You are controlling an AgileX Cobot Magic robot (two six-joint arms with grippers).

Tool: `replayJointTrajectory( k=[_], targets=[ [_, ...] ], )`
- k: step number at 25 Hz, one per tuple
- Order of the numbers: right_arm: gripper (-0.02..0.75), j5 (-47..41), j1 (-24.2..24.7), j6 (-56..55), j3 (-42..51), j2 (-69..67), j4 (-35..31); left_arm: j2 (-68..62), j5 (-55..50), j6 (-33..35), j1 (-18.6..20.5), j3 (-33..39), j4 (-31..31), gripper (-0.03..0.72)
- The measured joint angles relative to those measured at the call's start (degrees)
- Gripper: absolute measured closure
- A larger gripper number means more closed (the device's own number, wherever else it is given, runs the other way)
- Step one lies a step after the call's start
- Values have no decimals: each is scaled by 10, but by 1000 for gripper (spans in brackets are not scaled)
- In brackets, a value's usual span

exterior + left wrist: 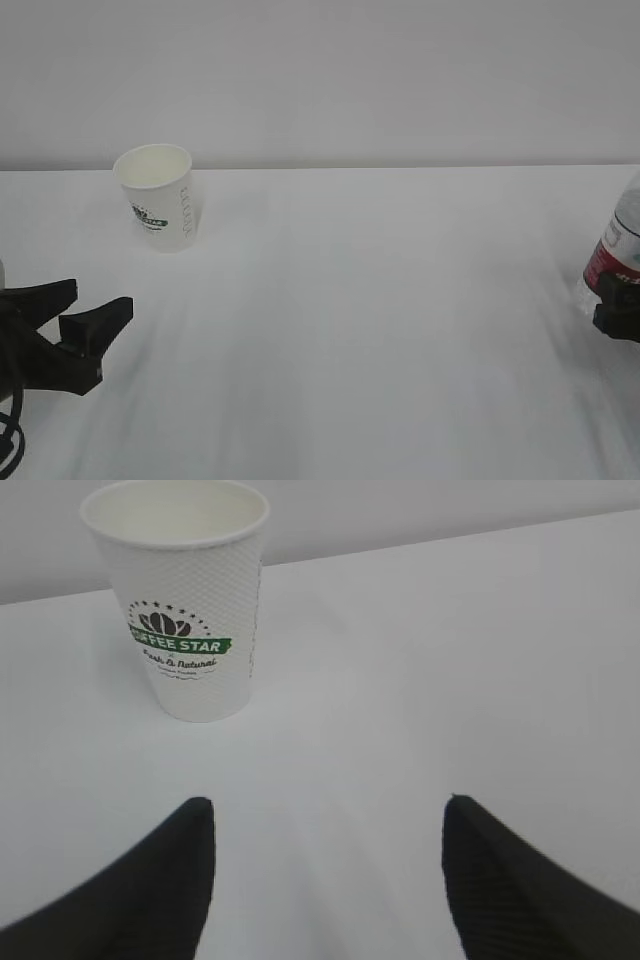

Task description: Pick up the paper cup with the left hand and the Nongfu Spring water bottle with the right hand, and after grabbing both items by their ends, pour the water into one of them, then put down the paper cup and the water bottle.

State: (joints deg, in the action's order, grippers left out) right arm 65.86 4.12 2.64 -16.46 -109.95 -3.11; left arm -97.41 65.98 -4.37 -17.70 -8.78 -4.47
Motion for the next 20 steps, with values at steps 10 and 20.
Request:
replayJointTrajectory(
  k=[10, 20],
  targets=[
    [150, 0, 0, -6, -19, 0, 9, 0, 0, 0, 0, 0, 0, 172],
    [150, -5, 0, -8, -45, -1, 13, 0, 0, 0, 0, 0, 0, 172]
  ],
)
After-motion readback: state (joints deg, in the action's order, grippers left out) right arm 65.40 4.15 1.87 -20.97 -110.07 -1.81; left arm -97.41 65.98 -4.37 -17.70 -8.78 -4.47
